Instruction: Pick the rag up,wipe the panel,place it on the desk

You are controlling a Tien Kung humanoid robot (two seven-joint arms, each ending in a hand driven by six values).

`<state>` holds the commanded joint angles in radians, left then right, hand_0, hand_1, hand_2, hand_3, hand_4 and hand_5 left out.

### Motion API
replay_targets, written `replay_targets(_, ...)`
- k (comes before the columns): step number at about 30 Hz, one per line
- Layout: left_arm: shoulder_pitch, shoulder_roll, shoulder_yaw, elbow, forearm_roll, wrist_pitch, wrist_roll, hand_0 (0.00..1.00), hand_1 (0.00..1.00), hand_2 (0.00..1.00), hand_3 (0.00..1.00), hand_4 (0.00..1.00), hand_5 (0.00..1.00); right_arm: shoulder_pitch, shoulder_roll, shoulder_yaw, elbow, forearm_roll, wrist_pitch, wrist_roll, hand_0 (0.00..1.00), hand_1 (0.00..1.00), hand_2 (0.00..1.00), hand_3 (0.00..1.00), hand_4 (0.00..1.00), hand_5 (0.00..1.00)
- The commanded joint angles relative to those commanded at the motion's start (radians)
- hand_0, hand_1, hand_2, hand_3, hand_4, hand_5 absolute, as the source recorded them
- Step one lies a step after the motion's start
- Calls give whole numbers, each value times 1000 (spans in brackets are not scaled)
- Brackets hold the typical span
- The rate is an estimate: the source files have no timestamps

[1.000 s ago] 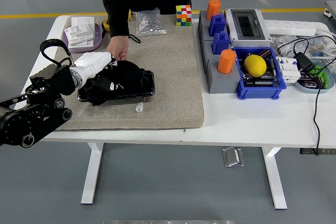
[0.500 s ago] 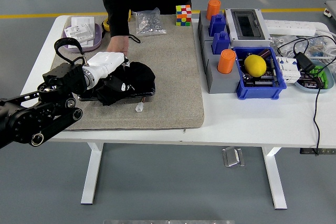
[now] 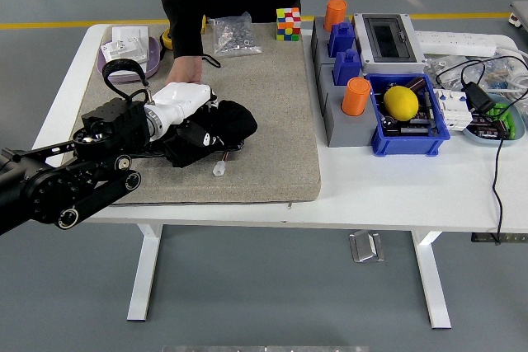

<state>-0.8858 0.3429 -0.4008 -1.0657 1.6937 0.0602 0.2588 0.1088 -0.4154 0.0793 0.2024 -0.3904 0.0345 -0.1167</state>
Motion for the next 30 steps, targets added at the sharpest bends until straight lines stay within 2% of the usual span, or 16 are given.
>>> replay_targets(10,4,19,-2,-4,8,-3,3,222,151,463,405,346,2,-4,4,-9,-2,17,-2,4,694,656,686,594,962,436)
replay_targets(23,20,84,21,-19,11,0,1,222,151,463,405,346,2,-21,10,-22,-3,37,-4,9,693,655,686,593,961,434)
replay_targets(30,33,102,10,-25,18,-2,4,221,151,462,406,346,2,-24,12,-22,-3,40,-5,9,693,655,686,594,962,432)
